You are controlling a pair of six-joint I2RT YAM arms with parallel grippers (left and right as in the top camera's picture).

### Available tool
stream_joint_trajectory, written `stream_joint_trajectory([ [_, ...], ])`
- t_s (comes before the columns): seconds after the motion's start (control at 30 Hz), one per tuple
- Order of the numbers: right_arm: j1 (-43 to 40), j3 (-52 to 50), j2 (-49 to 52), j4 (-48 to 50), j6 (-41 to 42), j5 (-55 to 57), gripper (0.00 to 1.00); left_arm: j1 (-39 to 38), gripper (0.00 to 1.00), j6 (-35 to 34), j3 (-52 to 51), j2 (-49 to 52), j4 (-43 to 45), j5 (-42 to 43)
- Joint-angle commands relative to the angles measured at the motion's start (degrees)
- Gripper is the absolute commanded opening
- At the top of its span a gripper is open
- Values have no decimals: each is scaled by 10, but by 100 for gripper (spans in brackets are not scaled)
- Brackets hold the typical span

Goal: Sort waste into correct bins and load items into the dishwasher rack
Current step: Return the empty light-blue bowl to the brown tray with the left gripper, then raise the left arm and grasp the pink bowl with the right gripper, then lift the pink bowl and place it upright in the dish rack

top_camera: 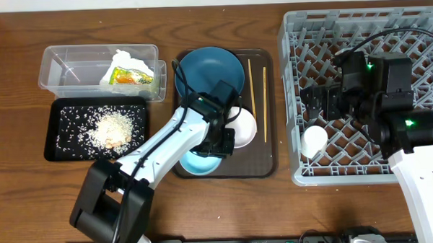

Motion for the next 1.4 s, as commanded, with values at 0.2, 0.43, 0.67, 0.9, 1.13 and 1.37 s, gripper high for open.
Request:
stream_joint_trajectory([
  [0.2,7,10,22,35,99,-41,95,26,40,6,52,-14,-36,-11],
  [0.43,91,10,103,94,185,-29,85,135,50,45,147,-90,-82,-11],
  [0.67,166,11,193,109,243,51,75,238,59,64,150,-160,-51,-12],
  [0.9,198,11,267,111,243,75,65,287,68,64,150,-161,-50,-16],
  [1.13,219,12,340,115,243,73,60,291,72,64,149,-160,-49,-20],
  [1.37,225,12,359,118,243,68,37,291,82,64,149,-160,-50,-20],
])
